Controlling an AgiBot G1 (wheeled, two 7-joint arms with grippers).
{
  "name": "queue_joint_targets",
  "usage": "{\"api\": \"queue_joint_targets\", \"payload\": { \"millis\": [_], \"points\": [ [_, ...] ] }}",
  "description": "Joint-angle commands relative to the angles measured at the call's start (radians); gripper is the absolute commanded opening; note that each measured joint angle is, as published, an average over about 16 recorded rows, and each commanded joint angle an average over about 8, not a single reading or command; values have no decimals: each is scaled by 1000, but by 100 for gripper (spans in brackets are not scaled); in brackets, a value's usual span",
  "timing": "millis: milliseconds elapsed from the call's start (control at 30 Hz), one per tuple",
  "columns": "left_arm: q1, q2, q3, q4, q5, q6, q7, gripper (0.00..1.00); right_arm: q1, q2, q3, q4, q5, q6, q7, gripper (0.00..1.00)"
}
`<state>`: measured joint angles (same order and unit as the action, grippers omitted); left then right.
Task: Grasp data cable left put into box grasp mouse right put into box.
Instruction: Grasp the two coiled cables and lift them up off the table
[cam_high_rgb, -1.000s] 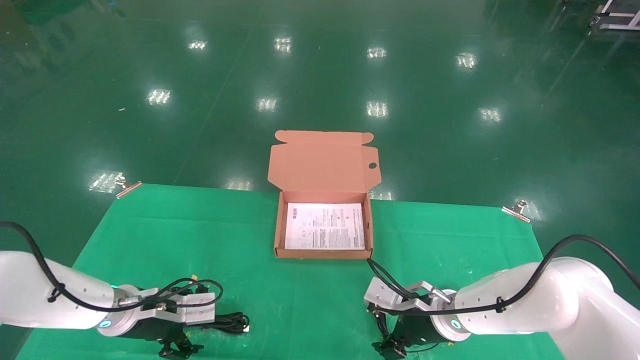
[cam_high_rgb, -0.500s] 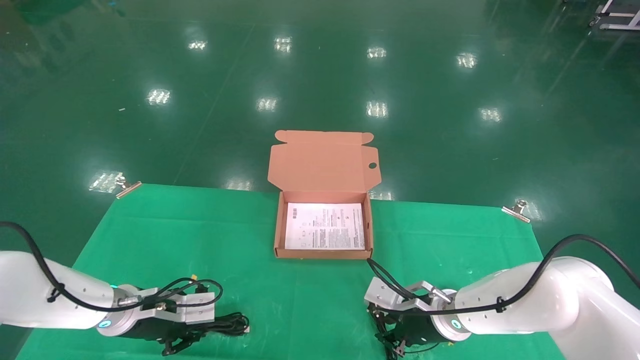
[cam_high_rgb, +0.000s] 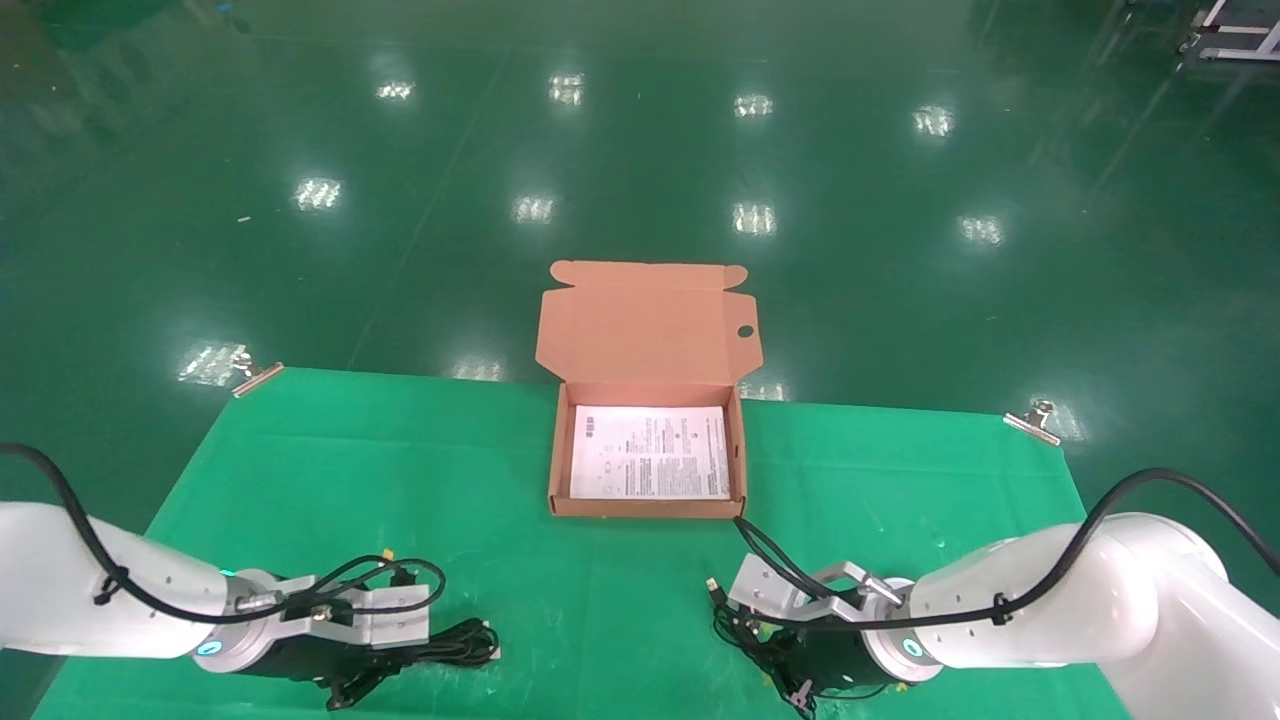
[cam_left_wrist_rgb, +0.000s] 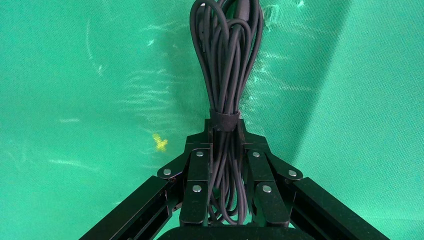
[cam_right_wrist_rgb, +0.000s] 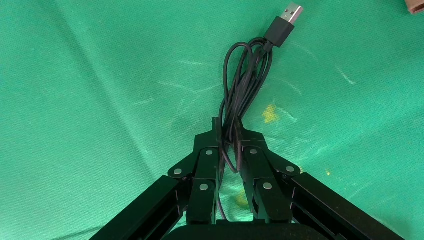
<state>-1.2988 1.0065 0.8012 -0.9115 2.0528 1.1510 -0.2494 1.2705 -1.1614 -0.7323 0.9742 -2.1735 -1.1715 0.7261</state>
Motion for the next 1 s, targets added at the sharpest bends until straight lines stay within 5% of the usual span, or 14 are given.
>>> {"api": "queue_joint_targets", "payload": {
  "millis": [33,333,633,1000],
  "points": [
    [1,2,0,4,0,-1,-2,0,-3,-3,-4,-1,-3,1,-4,0],
    [-15,-49,-5,-108,-3,32,10,0,70,95,77,86,29,-17,108,0],
    [-70,-141,-34,-315,15,84,-47,0,200,216,148,276,-51,-43,247,0],
    [-192,-137,-67,-414,83,75,-92,0,337,192,204,291,-81,59,254,0]
  ]
}}
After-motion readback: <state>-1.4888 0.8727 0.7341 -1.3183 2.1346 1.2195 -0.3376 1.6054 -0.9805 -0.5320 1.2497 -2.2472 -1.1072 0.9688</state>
